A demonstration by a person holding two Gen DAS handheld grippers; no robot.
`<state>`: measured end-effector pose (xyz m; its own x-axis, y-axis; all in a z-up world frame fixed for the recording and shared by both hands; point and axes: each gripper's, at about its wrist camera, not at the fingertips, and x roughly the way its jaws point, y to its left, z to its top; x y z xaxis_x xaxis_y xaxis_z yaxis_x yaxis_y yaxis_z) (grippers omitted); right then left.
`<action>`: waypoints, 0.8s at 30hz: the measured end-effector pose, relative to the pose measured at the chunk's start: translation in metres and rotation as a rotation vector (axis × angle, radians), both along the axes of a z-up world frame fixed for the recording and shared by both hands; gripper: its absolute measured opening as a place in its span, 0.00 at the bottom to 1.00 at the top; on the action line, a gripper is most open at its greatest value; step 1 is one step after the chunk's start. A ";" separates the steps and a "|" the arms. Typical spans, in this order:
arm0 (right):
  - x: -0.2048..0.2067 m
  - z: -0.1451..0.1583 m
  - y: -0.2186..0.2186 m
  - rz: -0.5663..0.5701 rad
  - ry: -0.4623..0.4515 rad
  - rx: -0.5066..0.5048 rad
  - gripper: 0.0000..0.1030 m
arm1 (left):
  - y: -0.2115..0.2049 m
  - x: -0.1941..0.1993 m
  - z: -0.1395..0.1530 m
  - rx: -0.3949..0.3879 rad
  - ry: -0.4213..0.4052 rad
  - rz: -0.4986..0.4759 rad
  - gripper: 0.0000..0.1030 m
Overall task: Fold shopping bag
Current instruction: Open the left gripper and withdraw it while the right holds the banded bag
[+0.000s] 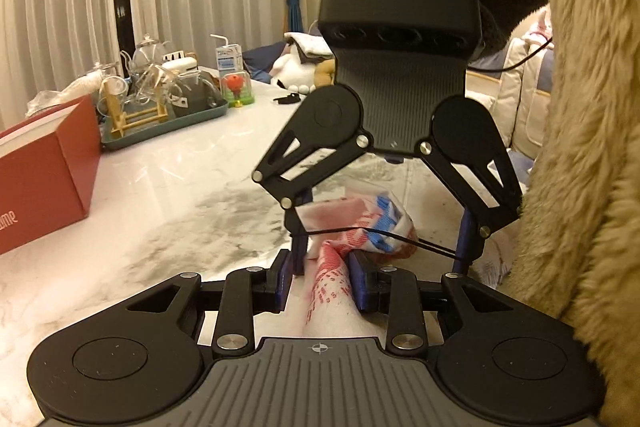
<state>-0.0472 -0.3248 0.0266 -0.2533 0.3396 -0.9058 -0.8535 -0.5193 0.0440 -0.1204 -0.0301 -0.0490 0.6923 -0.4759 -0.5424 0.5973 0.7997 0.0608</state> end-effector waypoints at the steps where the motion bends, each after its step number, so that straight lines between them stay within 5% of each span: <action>1: -0.001 -0.001 0.010 0.003 -0.002 -0.004 1.00 | 0.002 0.004 0.002 0.005 -0.015 -0.005 0.31; 8: -0.012 0.012 0.013 0.008 -0.045 -0.075 1.00 | 0.024 0.010 0.022 0.049 -0.054 0.030 0.31; 11: -0.017 0.016 0.016 0.004 -0.077 -0.130 1.00 | 0.037 0.010 0.041 -0.084 -0.037 0.004 0.31; 13: -0.018 0.019 0.013 0.008 -0.083 -0.139 1.00 | 0.030 0.015 0.048 -0.103 0.024 -0.100 0.31; 16: -0.016 0.023 0.004 0.006 -0.078 -0.131 1.00 | 0.008 0.027 0.035 -0.005 0.101 -0.199 0.31; 20: -0.014 0.028 -0.008 0.002 -0.074 -0.124 1.00 | 0.006 0.047 0.022 -0.117 0.172 -0.167 0.31; 24: -0.013 0.033 -0.017 0.002 -0.080 -0.134 1.00 | -0.014 0.056 0.020 0.025 0.221 -0.264 0.30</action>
<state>-0.0603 -0.3423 0.0597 -0.1788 0.2143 -0.9603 -0.8561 -0.5148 0.0445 -0.0645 -0.0443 -0.0289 0.4117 -0.6076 -0.6792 0.7843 0.6158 -0.0755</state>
